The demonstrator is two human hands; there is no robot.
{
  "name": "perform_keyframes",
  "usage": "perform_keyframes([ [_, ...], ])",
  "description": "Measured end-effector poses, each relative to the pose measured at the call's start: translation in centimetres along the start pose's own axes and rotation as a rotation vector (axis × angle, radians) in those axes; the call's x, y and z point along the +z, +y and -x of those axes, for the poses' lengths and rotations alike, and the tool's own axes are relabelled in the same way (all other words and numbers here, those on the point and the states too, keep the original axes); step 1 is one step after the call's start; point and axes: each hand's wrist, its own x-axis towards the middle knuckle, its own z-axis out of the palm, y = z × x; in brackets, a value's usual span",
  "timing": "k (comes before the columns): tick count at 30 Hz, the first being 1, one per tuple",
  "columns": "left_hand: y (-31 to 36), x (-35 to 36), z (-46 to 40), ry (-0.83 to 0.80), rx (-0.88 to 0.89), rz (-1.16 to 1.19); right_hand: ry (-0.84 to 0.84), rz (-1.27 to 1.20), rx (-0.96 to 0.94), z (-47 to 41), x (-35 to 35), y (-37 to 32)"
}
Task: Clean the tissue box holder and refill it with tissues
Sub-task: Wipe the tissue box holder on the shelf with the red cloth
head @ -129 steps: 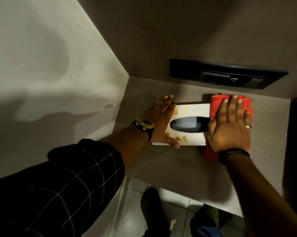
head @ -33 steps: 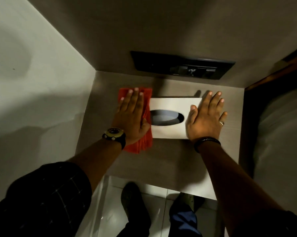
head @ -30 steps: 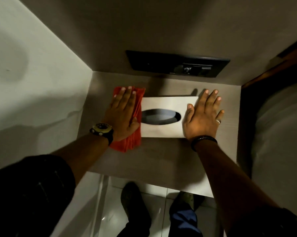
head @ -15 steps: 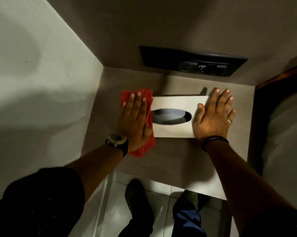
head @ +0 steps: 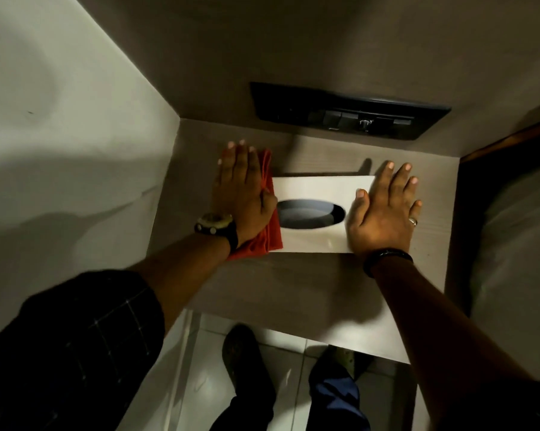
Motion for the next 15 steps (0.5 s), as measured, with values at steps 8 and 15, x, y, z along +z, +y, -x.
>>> perform_keyframes([
  [8,1.1,0.8,6.1,0.007,0.162,-0.064,-0.021,-0.046,0.012,0.1,-0.3,-0.2],
  [15,4.3,0.6,3.4,0.033,-0.145,-0.024,0.014,-0.021,0.023,-0.1,0.3,-0.1],
])
